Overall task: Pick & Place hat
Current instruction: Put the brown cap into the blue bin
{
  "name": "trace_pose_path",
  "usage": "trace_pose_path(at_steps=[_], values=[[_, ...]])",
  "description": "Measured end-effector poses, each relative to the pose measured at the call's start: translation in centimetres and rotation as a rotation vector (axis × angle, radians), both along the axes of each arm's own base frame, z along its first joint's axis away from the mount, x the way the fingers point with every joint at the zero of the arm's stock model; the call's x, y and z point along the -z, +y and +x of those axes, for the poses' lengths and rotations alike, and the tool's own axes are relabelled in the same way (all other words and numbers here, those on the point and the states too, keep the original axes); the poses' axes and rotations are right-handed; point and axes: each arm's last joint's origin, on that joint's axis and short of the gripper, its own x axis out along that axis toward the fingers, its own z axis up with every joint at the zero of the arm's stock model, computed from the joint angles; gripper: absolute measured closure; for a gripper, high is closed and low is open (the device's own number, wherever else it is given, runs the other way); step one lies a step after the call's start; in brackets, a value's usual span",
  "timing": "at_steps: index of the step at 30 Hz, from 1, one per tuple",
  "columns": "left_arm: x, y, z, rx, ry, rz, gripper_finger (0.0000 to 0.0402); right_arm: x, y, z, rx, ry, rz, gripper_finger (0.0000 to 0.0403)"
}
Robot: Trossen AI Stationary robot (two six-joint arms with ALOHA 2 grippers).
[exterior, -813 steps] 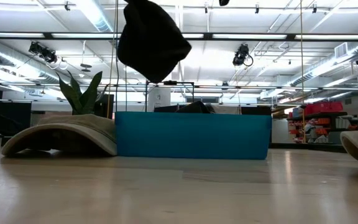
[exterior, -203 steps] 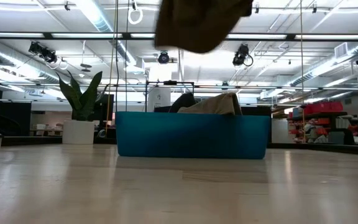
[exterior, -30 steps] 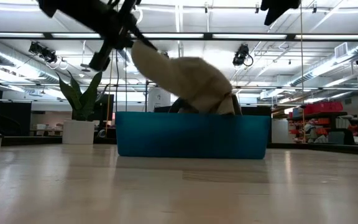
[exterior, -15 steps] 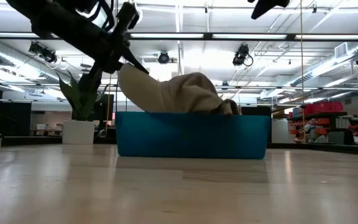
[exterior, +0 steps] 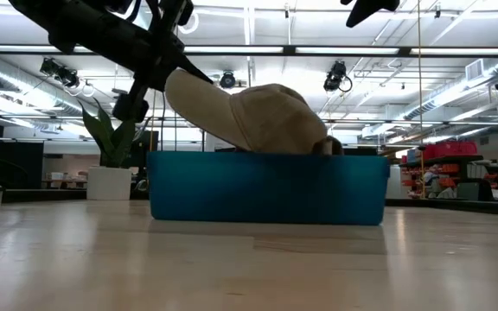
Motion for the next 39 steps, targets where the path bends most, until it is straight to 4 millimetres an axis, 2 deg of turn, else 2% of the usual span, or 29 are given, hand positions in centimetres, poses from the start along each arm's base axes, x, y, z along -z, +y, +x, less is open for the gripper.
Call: trace_pose_path(at_steps=[12,20,30,34,39], values=[[1.5,0.8,-0.7,-0.035,0.18,0.035,0.0388,-0.1,0.0,0.2,-0.013,-0.019,-0.024,0.0148],[1.6,2.4,-0.8,-0.105,0.194,0.039,0.0388,-0.4,0.0,0.5,-0.037,-0.057,-0.039,0.0148],[2.7,2.9,-0.2,-0.054,0.237,-0.015,0.0388,0.0,-0.8,1.1,-0.022,-0.039,-0.053,0.0148],[3.6,2.9,0.2,-0.057,0.275,-0.036,0.0387,0.9,-1.2,1.6,-0.008,-0.017,-0.055,0.0148],[4.4,2.9,0.5,-0.05,0.303,-0.058,0.0387,3.4,-1.6,1.9,0.004,0.041,-0.05,0.0148]])
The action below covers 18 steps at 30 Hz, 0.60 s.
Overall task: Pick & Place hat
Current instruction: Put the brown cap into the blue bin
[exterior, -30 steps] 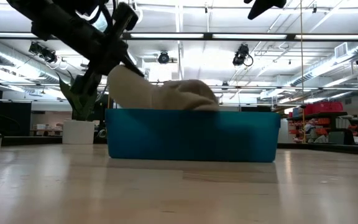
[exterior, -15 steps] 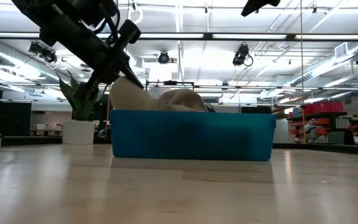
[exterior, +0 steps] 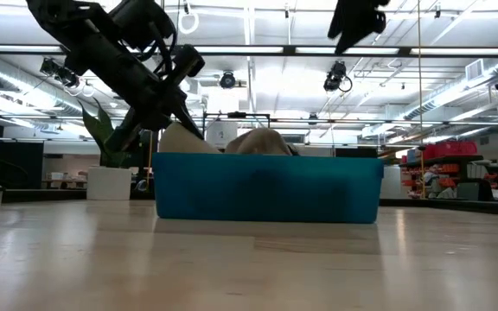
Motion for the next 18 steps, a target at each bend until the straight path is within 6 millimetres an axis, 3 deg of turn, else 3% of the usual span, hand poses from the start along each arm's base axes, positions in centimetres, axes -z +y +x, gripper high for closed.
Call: trace_pose_path(at_steps=[4,10,18], values=[[-0.2,0.0,0.3,0.034,-0.045,0.043,0.0387,2.1,-0.1,0.3,0.009,0.029,0.007,0.0148],[-2.9,-0.1,1.8,0.133,-0.245,0.049,0.0387,3.9,-0.1,0.2,0.024,0.075,0.015,0.0148],[-5.1,-0.2,2.8,0.239,-0.327,0.033,0.0387,4.1,-0.1,0.2,0.018,0.082,0.011,0.0148]])
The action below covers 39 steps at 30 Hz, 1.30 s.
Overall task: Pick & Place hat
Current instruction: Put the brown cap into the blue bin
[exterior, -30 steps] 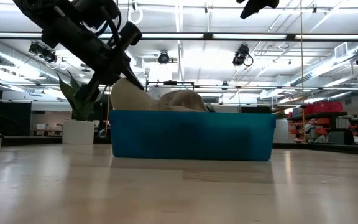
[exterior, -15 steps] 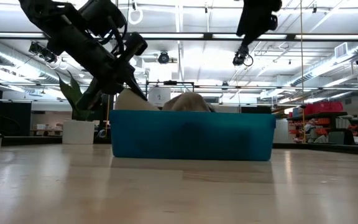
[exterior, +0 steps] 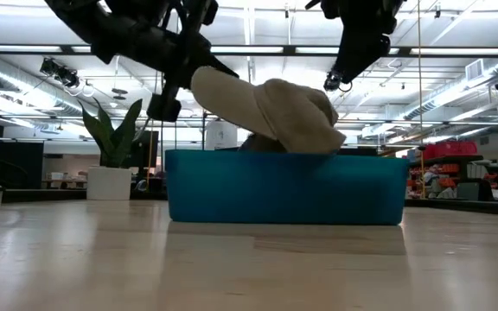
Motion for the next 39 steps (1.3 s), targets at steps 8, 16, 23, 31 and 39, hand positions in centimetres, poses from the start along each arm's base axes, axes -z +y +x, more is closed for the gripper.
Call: trace_pose_path(at_steps=[8,16,23,31,39], values=[[1.1,-0.1,-0.5,0.02,0.144,-0.079,0.0387,-0.1,0.0,0.2,-0.017,-0.016,-0.009,0.0148],[1.7,0.9,-1.0,-0.065,0.217,-0.084,0.0387,-0.4,0.0,0.7,-0.037,-0.074,-0.019,0.0148],[1.7,2.1,-1.1,-0.316,0.221,-0.009,0.0387,-0.6,0.0,0.9,-0.037,-0.104,-0.019,0.0148],[1.8,2.4,-1.2,-0.417,0.239,0.009,0.0387,-0.6,0.0,1.0,-0.037,-0.107,-0.019,0.0148],[1.9,2.3,-1.3,-0.432,0.246,0.033,0.038,-0.7,0.1,1.1,-0.048,-0.129,0.005,0.0148]])
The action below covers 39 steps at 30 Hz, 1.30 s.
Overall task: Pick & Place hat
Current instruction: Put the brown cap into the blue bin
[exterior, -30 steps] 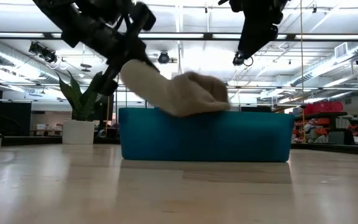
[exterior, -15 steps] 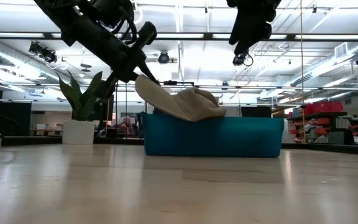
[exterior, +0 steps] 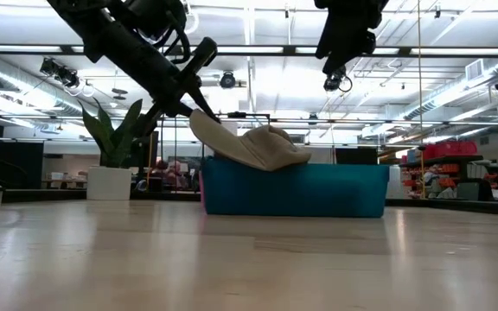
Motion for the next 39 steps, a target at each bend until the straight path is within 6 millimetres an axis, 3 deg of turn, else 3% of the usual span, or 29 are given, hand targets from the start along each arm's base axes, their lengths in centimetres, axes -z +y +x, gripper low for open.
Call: trace_pose_path(at_steps=[4,13,21,28,32,39], values=[[0.3,0.0,-0.2,-0.008,0.033,0.015,0.0344,0.0,0.0,0.1,-0.001,-0.008,0.001,0.0148],[0.6,0.0,-0.3,0.017,0.072,0.043,0.021,-0.1,0.1,0.2,-0.016,-0.025,0.046,0.0148],[-1.5,-0.3,0.8,0.094,-0.134,0.166,0.013,0.1,0.2,-0.1,0.003,0.004,0.081,0.0148],[-1.6,-0.2,0.8,0.112,-0.106,0.254,0.0116,0.1,0.3,-0.1,0.029,0.0,0.146,0.0148],[-0.1,0.0,0.7,0.087,0.031,0.306,0.0123,0.1,0.3,-0.1,0.039,-0.003,0.176,0.0148],[0.7,-0.8,1.1,0.066,0.087,0.381,0.0128,0.1,0.4,0.0,0.052,-0.011,0.198,0.0148]])
